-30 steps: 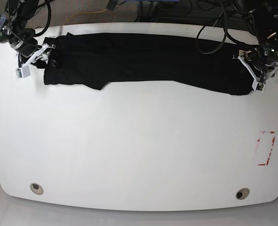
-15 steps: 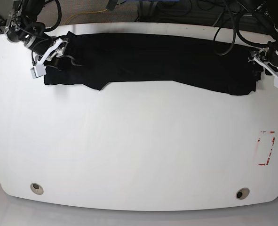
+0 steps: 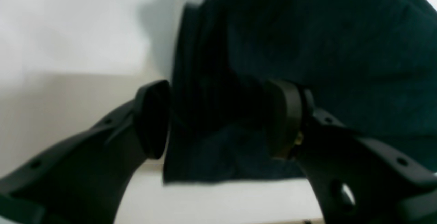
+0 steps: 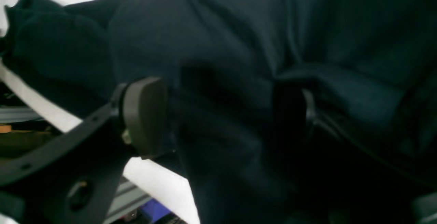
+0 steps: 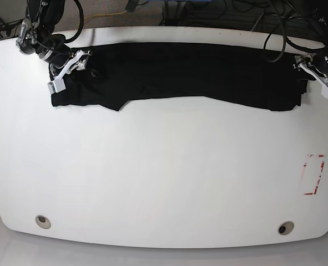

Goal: Fold the T-shirt properly
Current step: 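Pull the folded strip taut with both grippers, then move the left gripper inward and grasp the strip's middle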

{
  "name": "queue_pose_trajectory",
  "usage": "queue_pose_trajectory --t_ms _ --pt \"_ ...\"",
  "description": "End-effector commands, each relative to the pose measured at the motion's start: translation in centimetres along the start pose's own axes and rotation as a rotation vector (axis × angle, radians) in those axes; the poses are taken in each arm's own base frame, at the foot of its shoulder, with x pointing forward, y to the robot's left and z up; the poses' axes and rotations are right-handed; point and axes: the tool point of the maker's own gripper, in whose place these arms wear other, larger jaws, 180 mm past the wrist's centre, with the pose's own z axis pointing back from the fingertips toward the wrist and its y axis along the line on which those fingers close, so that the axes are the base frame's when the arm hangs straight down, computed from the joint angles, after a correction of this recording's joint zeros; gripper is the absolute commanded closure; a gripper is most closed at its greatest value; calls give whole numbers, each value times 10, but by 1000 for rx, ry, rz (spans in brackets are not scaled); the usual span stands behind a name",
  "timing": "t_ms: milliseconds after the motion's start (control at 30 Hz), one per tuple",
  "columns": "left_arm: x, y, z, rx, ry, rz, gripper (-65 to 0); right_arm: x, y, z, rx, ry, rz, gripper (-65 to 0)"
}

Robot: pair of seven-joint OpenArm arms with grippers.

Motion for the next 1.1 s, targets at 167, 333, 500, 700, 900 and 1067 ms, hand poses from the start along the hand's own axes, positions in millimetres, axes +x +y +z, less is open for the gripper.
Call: queue_pose_trajectory --t_ms 167,333,500,700,900,1067 --pt "14 5 -2 52 -18 -75 -390 -8 -10 5 -45 48 13 -468" --pt "7 -4 -13 27 19 -95 -390 -4 -11 4 -44 40 17 -468" --pt "-3 -3 -25 2 51 -54 -383 0 -11 4 -44 31 21 -468" --pt "-9 -3 -26 -2 66 -43 -64 1 -11 4 -45 30 22 -463" --pt "-16 -2 -24 -2 75 -36 0 7 -12 -2 -43 21 19 -244" --pt "-12 -7 -12 19 52 -83 0 3 -27 -10 -79 61 6 -146"
